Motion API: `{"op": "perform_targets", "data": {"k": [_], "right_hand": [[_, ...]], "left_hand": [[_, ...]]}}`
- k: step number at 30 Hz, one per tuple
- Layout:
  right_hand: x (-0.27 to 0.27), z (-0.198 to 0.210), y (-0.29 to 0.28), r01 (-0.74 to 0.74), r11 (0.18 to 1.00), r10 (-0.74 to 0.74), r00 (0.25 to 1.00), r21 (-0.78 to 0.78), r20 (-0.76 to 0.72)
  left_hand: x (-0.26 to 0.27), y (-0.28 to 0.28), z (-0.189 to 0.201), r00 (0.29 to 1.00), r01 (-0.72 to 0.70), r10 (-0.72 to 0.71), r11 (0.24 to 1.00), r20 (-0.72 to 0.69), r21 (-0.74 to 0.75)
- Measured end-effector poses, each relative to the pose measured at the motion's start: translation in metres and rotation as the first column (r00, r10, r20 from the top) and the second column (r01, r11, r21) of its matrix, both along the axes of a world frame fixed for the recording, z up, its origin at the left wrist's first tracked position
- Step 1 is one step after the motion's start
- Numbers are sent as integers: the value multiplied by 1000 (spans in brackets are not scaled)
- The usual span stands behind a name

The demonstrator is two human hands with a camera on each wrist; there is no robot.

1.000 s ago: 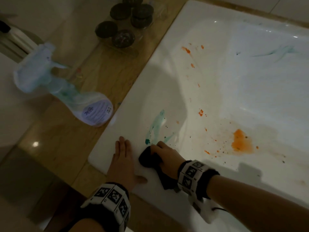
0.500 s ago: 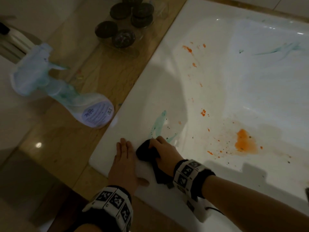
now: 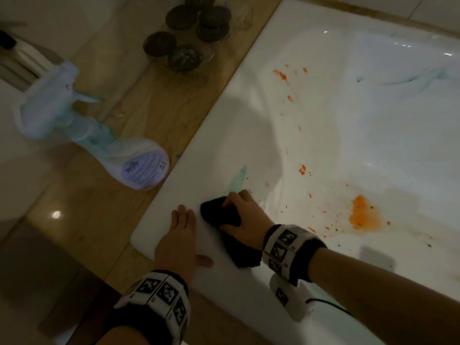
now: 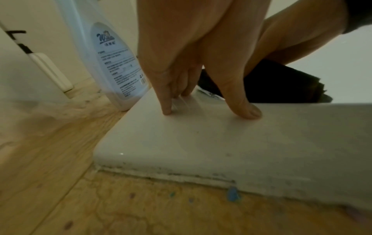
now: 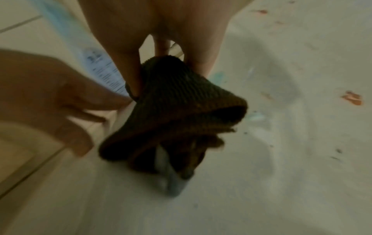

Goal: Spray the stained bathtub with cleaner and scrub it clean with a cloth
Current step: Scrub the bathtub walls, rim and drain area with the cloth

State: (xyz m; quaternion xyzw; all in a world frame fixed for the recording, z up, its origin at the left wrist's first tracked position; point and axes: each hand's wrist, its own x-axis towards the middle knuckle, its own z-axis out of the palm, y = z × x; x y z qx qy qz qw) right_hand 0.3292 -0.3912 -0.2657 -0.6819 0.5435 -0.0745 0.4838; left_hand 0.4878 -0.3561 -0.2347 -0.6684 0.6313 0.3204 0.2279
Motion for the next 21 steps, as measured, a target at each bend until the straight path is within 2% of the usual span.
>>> {"op": "perform_targets", "data": {"k": [2, 8, 12, 17, 21], "right_hand": [[15, -2, 4, -45, 998, 45, 999, -52, -2], [18, -12, -12, 69, 997, -70, 997, -35, -32], [6, -15, -35, 215, 977, -215, 973, -4, -88], [-16, -17, -50, 276, 961, -274, 953, -3, -129], [-42, -11, -55, 461, 887, -459, 883, 3, -97]], "left_hand": [[0, 0, -1, 1000, -15, 15, 1000, -7, -8], [-3, -1, 3, 1000, -6, 6, 1000, 15, -11], [-8, -3, 6, 998, 6, -7, 1000, 60, 29], [-13, -8, 11, 994, 24, -28, 999, 105, 44], [-16, -11, 11, 988, 51, -57, 998, 145, 44]]}}
